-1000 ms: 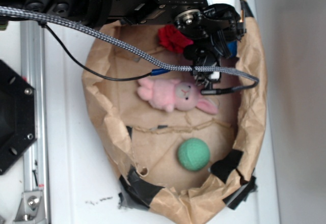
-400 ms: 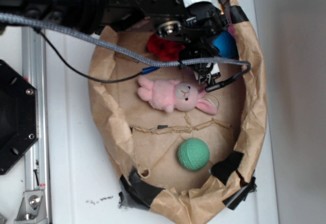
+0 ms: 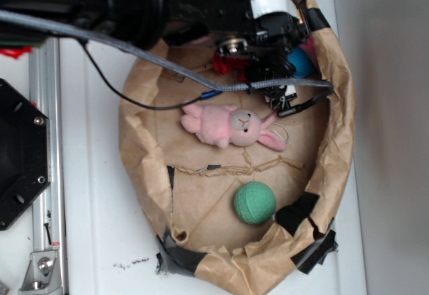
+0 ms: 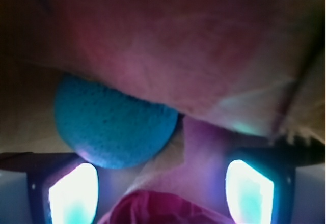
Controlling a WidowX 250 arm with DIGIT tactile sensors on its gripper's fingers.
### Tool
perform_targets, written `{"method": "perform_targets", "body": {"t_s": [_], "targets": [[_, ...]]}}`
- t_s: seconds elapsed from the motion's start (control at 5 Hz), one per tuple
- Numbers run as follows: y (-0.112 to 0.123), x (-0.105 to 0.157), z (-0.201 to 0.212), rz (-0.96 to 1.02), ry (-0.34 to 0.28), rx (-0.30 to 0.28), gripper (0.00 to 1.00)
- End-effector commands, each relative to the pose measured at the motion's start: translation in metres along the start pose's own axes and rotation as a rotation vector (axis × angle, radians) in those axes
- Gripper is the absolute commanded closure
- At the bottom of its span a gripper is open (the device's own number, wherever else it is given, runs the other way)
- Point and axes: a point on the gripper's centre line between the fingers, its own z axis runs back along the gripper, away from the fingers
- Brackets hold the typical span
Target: Grab the blue ball.
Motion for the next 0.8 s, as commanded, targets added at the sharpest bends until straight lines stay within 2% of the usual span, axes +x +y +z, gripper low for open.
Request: {"method": "perform_targets", "body": {"t_s": [0.0, 0.4, 0.6], "targets": [[0.0, 0.028, -0.003, 0.06, -0.075, -0.017, 0.99], [-0.006, 0.019, 0.003, 0.038, -0.06, -0.036, 1.0], [-0.013, 0.012, 0.033, 0.002, -0.04, -0.08, 1.0]]}}
